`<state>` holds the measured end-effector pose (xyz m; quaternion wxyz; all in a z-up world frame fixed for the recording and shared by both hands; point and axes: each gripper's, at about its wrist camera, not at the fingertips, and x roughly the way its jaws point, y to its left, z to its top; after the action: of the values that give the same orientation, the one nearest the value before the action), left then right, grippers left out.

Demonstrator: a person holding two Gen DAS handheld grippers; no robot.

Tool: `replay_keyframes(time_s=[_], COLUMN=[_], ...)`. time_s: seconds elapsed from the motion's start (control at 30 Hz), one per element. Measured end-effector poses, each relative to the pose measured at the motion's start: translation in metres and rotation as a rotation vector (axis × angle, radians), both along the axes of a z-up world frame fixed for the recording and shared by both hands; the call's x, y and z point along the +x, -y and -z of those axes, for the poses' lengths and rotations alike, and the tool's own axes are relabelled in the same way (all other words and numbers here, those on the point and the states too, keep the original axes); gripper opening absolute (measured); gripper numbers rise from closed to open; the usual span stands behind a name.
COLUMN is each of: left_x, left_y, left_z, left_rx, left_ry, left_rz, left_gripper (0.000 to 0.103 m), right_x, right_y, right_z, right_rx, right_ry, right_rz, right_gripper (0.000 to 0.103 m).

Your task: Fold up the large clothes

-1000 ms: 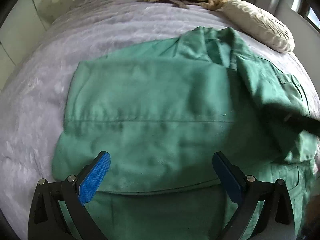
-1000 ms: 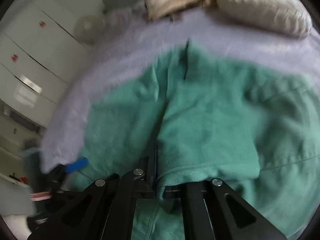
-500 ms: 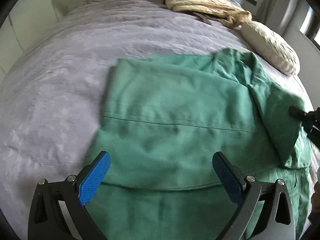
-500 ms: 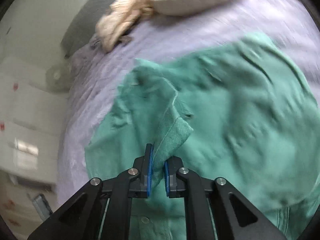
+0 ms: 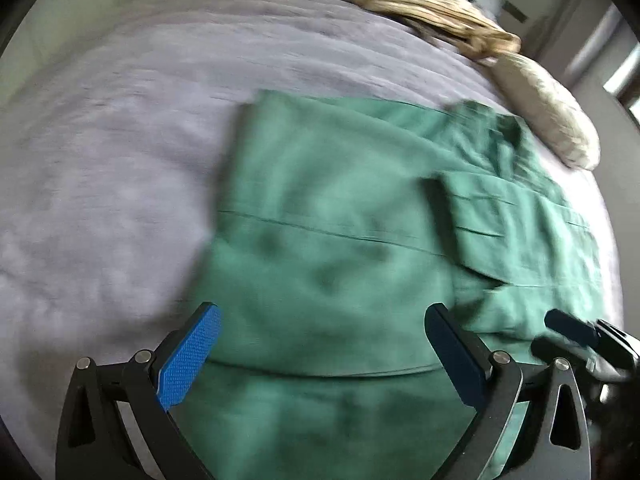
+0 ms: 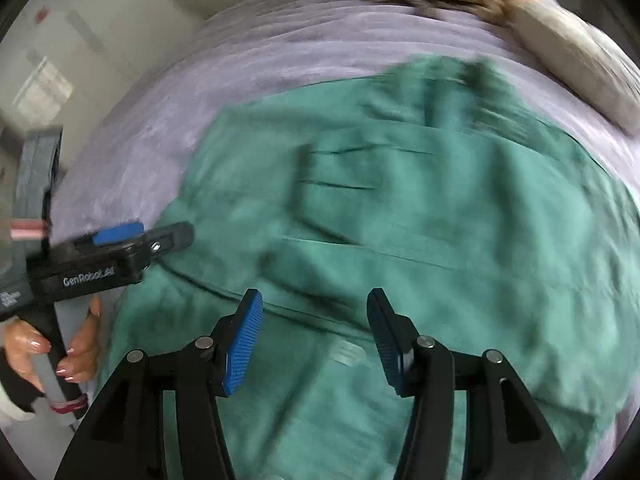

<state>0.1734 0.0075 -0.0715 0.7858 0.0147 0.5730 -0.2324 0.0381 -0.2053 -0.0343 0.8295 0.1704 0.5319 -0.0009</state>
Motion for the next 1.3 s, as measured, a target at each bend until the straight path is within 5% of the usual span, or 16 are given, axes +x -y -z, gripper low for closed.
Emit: replay_keyframes(time_s=[0.13,0.27,0.4,0.5,0.63,0.7,0.87,1.0,1.3], left_x=[-0.006,-0.013,-0.017,-0.017,-0.015,-0.012,-0.012,-0.014,-0.009], left_y=[0.046,0.081,0.098,0.100,0.098,0.099,0.102,0.112,0.092], left_z=[0.007,0.018,0.019,0.019,0.019,0.017,0.019,0.022,-0.001], left_rx=[-0.081,-0.091,-0.069,-0.039,-0.014,-0.013,0.014,0.061,0.132], left_ry=[-0.076,-0.131,-0.106,-0.082,-0.063,-0.060,-0.024,0.032,0.093], left_rz=[0.113,0.184,0.182,0.165,0.154,0.148,0.165,0.186,0.186], left_gripper=[0.102,0.102,0.101,0.081,0.057,0.038,0.037,0.037,0.037], right_x=[-0.039,-0.075,-0.103,-0.107,-0.100,-0.094,-0.082,-0.079,-0.130], right_y=[0.083,0.168,0.249,0.294,0.324,0.329,0.320,0.325,0.305], right_z=[-0.009,-0.010,0.009,0.036,0.079,0.085,0.051,0.068,0.039], right_rx=[0.013,0.013,0.119,0.258,0.569,0.659,0.433,0.263,0.210], right_ry=[0.020,0.038,0.047,0.064,0.090,0.097,0.095,-0.010,-0.003], right_rz=[0.214,0.439,0.662,0.784,0.838,0.798,0.671,0.653,0.741], right_gripper=[0.061,0.063,0.063,0.063,0.061,0.007,0.002,0.003,0.008])
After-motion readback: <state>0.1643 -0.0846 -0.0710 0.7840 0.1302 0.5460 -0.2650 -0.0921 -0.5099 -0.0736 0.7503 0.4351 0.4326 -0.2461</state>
